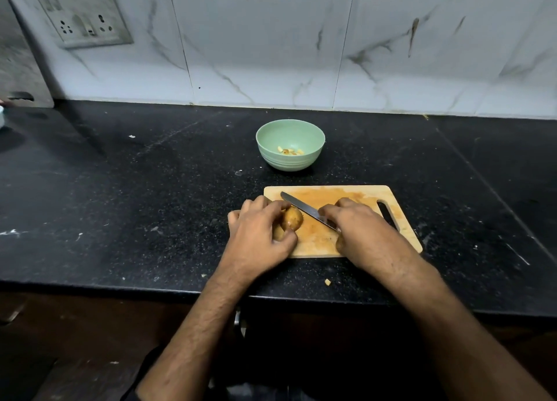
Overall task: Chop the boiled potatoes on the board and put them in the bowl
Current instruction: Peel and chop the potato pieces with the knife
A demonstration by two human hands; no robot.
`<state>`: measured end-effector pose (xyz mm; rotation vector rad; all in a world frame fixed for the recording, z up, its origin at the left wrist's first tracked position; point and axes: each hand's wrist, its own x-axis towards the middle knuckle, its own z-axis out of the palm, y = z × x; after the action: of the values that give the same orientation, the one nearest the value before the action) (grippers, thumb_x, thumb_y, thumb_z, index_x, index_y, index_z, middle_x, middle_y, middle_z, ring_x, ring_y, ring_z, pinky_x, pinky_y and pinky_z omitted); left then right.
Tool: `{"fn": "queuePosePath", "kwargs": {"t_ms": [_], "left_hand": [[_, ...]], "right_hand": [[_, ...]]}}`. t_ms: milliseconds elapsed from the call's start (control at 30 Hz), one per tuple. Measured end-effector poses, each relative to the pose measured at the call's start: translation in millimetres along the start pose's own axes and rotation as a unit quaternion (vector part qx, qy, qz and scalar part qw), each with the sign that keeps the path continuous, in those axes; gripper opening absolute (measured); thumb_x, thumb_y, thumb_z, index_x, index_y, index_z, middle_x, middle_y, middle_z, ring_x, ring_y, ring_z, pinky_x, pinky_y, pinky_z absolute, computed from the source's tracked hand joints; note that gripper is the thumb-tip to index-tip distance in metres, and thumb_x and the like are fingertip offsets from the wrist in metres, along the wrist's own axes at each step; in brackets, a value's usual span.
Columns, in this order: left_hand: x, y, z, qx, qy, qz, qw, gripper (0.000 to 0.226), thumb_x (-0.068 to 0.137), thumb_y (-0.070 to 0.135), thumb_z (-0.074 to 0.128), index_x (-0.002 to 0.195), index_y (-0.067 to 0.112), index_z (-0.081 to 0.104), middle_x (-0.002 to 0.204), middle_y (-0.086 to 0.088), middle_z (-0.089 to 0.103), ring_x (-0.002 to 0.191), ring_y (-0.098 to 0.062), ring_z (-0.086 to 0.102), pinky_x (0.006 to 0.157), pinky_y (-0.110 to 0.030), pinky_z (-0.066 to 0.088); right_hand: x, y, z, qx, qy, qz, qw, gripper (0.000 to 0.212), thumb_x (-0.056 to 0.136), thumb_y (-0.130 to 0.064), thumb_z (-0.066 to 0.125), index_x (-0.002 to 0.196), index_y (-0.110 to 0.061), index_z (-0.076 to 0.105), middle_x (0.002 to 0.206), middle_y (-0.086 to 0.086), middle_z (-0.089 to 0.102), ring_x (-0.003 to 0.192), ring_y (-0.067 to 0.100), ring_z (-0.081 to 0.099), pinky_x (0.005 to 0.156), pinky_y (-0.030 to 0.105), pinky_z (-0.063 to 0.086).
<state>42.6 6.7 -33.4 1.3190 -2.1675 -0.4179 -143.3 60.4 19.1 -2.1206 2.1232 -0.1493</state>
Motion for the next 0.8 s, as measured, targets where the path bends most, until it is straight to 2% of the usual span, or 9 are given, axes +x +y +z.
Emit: {"fn": "queuePosePath", "kwargs": {"t_ms": [167,267,367,433,467,533,633,733,800], "left_hand": [[3,-1,2,-0.009,0.001,-0.019,1.000,0.044,0.082,0.049,0.069,0.123,0.035,0.058,0.113,0.014,0.049,0.113,-0.010,0.043,0.096,-0.038,0.029],[5,4,7,0.008,0.030,-0.037,0.999,0.045,0.079,0.061,0.070,0.113,0.034,0.058,0.110,0.014,0.052,0.110,-0.010,0.045,0.095,-0.038,0.032],[7,10,11,0.015,0.040,-0.050,0.998,0.051,0.074,0.069,0.072,0.107,0.033,0.056,0.107,0.015,0.053,0.107,-0.010,0.045,0.094,-0.037,0.032],[9,10,11,-0.020,0.040,-0.054,0.998,0.056,0.070,0.067,0.076,0.111,0.033,0.055,0.109,0.016,0.055,0.107,-0.008,0.046,0.093,-0.037,0.031],[9,9,11,-0.042,0.039,-0.056,0.997,0.058,0.072,0.064,0.077,0.115,0.033,0.055,0.111,0.016,0.056,0.108,-0.007,0.048,0.093,-0.036,0.031],[9,6,10,-0.065,0.035,-0.050,0.996,0.051,0.078,0.058,0.075,0.120,0.034,0.058,0.113,0.017,0.058,0.112,-0.008,0.051,0.094,-0.037,0.032],[9,8,9,-0.043,0.032,-0.037,0.998,0.037,0.083,0.053,0.071,0.115,0.036,0.063,0.110,0.018,0.060,0.110,-0.010,0.052,0.092,-0.038,0.031],[8,12,8,-0.028,0.035,-0.042,0.998,0.038,0.085,0.054,0.070,0.116,0.034,0.064,0.111,0.017,0.062,0.109,-0.010,0.052,0.093,-0.038,0.031],[7,15,9,-0.014,0.041,-0.042,0.998,0.038,0.086,0.055,0.067,0.118,0.033,0.063,0.112,0.015,0.062,0.109,-0.012,0.052,0.095,-0.039,0.032]], "right_hand": [[-3,-3,0,0.198,0.088,0.053,0.975,0.046,0.089,-0.020,0.065,0.134,-0.026,0.058,0.110,-0.004,0.067,0.099,0.014,0.060,0.080,0.026,0.044],[-6,-3,1,0.294,0.047,0.048,0.954,0.044,0.093,-0.022,0.066,0.135,-0.030,0.057,0.104,-0.009,0.070,0.094,0.011,0.066,0.076,0.024,0.045],[-11,-5,1,0.345,-0.017,0.066,0.936,0.047,0.100,-0.019,0.057,0.141,-0.038,0.047,0.087,-0.004,0.073,0.057,0.008,0.068,0.052,0.024,0.052],[-15,-6,0,0.318,-0.005,0.074,0.945,0.044,0.103,-0.024,0.053,0.143,-0.039,0.043,0.082,-0.001,0.072,0.047,0.008,0.063,0.043,0.027,0.051],[-17,-6,-2,0.291,0.003,0.070,0.954,0.042,0.103,-0.028,0.052,0.143,-0.038,0.043,0.085,-0.002,0.072,0.051,0.008,0.064,0.046,0.029,0.053],[-20,-8,-5,0.236,-0.003,0.051,0.970,0.045,0.102,-0.035,0.053,0.145,-0.033,0.039,0.106,-0.002,0.071,0.080,0.011,0.068,0.069,0.032,0.056],[-24,-10,-7,0.202,-0.039,0.016,0.978,0.047,0.100,-0.030,0.058,0.144,-0.026,0.040,0.122,-0.003,0.062,0.106,0.014,0.059,0.089,0.032,0.048],[-29,-8,-8,0.181,-0.026,0.018,0.983,0.051,0.097,-0.027,0.063,0.144,-0.030,0.044,0.127,-0.004,0.059,0.114,0.014,0.057,0.096,0.030,0.046],[-32,-5,-7,0.207,-0.013,0.034,0.978,0.051,0.097,-0.027,0.063,0.143,-0.040,0.046,0.115,-0.009,0.063,0.096,0.008,0.064,0.084,0.024,0.050]]}}
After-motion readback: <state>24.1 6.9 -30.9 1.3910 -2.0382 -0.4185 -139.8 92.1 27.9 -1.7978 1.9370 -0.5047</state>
